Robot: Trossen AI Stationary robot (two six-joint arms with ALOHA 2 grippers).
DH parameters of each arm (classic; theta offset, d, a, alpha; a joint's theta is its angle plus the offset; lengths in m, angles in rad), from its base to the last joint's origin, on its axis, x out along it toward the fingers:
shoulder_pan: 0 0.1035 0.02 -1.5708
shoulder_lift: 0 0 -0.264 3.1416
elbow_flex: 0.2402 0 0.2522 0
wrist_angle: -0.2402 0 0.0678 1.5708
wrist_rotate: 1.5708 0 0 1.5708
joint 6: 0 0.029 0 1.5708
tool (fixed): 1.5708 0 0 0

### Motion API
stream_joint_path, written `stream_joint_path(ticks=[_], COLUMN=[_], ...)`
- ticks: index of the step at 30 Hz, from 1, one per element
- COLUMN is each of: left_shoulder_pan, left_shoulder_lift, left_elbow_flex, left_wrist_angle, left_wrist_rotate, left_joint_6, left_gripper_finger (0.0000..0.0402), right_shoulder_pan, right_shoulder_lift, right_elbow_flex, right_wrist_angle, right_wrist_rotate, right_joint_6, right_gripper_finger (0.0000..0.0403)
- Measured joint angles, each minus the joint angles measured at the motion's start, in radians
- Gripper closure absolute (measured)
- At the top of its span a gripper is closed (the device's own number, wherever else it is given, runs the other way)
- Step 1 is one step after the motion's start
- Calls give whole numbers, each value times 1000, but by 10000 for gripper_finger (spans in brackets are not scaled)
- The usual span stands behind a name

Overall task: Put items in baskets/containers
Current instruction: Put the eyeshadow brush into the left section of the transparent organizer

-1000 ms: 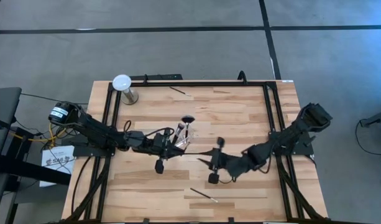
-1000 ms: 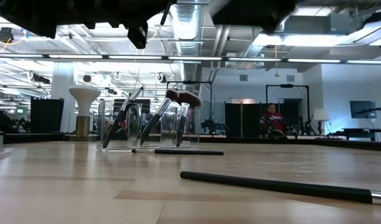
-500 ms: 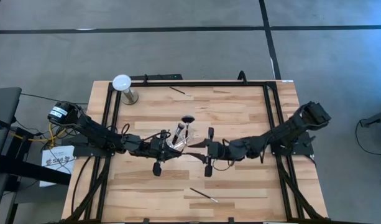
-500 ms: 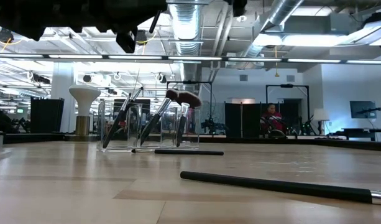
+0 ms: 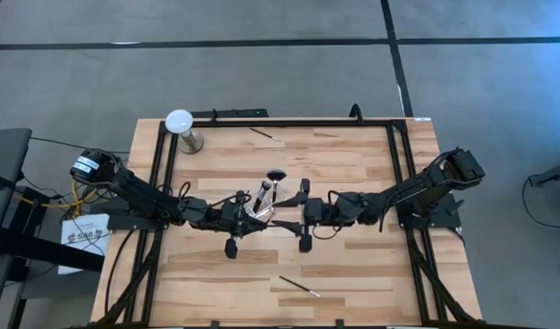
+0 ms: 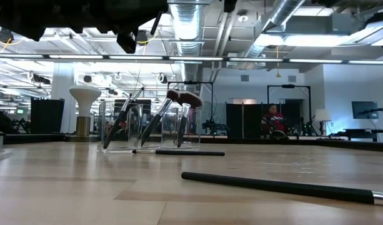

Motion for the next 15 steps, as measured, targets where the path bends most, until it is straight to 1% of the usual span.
stream_joint_path(ticks=[3,6,11,15], left_shoulder_pan=[0,0,-2,-15], left_shoulder_lift=[15,41,66,66], left_elbow_flex=[0,0,0,0], left_wrist_angle=[-6,-3,9,38], left_wrist_rotate=[-33,-63,-69,-72], left_joint_6=[0,-5,-16,1], left_gripper_finger=[391,391,389,390], right_shoulder_pan=[-2,-1,-2,-1], right_shoulder_lift=[0,0,0,0], right_elbow_flex=[0,0,0,0], right_wrist_angle=[12,14,-14,-40], right_wrist_rotate=[-40,-42,-42,-42], right_joint_6=[0,0,25,27], right_gripper_finger=[231,251,285,297])
